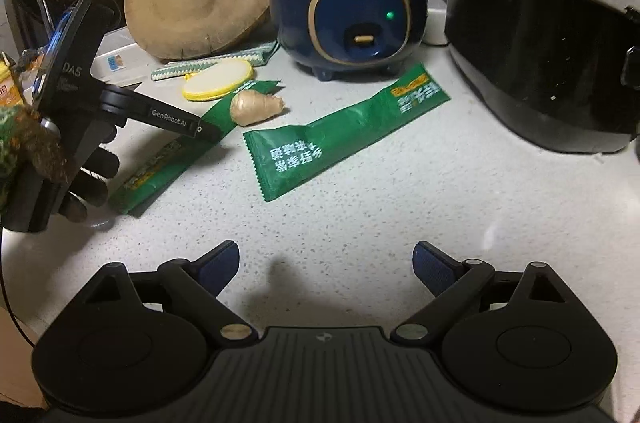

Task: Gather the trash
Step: 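Close the left gripper on the green packet strip and lift it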

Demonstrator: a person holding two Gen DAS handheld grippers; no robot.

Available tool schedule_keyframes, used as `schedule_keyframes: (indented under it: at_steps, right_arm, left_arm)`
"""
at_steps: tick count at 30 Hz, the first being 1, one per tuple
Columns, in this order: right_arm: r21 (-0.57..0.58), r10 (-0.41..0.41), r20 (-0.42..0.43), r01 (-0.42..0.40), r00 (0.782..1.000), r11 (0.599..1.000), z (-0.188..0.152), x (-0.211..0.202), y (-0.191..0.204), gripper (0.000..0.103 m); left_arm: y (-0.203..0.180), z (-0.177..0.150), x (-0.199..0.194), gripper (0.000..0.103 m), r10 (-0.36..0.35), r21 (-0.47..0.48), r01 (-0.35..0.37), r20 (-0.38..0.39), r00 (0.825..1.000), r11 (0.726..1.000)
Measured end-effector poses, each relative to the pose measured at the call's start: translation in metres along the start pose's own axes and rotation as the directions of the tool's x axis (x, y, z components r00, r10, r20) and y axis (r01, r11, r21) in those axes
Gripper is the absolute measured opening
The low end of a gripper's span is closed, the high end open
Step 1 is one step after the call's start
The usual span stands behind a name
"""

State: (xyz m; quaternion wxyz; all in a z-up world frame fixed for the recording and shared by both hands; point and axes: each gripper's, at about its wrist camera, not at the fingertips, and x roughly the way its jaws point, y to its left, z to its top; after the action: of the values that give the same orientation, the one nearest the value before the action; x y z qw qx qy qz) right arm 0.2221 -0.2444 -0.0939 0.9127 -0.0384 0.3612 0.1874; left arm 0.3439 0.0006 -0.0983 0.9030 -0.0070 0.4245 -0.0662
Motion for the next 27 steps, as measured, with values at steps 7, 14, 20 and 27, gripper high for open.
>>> schedule_keyframes:
  at_steps: [7,14,20,27]
  right_arm:
    - [0.048,-0.026,-0.011,0.026,1.0,0.999,-0.004,-0.006,-0.012,0.095]
    - [0.038,-0.019,-0.011,0.019,1.0,0.999,-0.006,-0.009,-0.01,0.095]
    - [0.034,-0.009,-0.025,0.01,1.0,0.999,-0.009,-0.006,-0.008,0.095]
    - [0.048,-0.022,-0.028,0.023,0.999,0.999,-0.014,-0.007,-0.017,0.095]
  left_arm:
    - [-0.022,-0.008,0.001,0.05,0.037,0.085,-0.036,-0.011,0.999,0.996]
    - [-0.023,-0.009,0.001,0.064,-0.025,0.078,0.026,-0.022,0.999,0.997]
    - [-0.033,-0.012,0.0,0.078,-0.055,0.135,0.057,-0.015,0.998,0.989]
    - [-0.022,-0.006,0.006,0.077,0.057,0.091,-0.058,0.018,0.998,0.994]
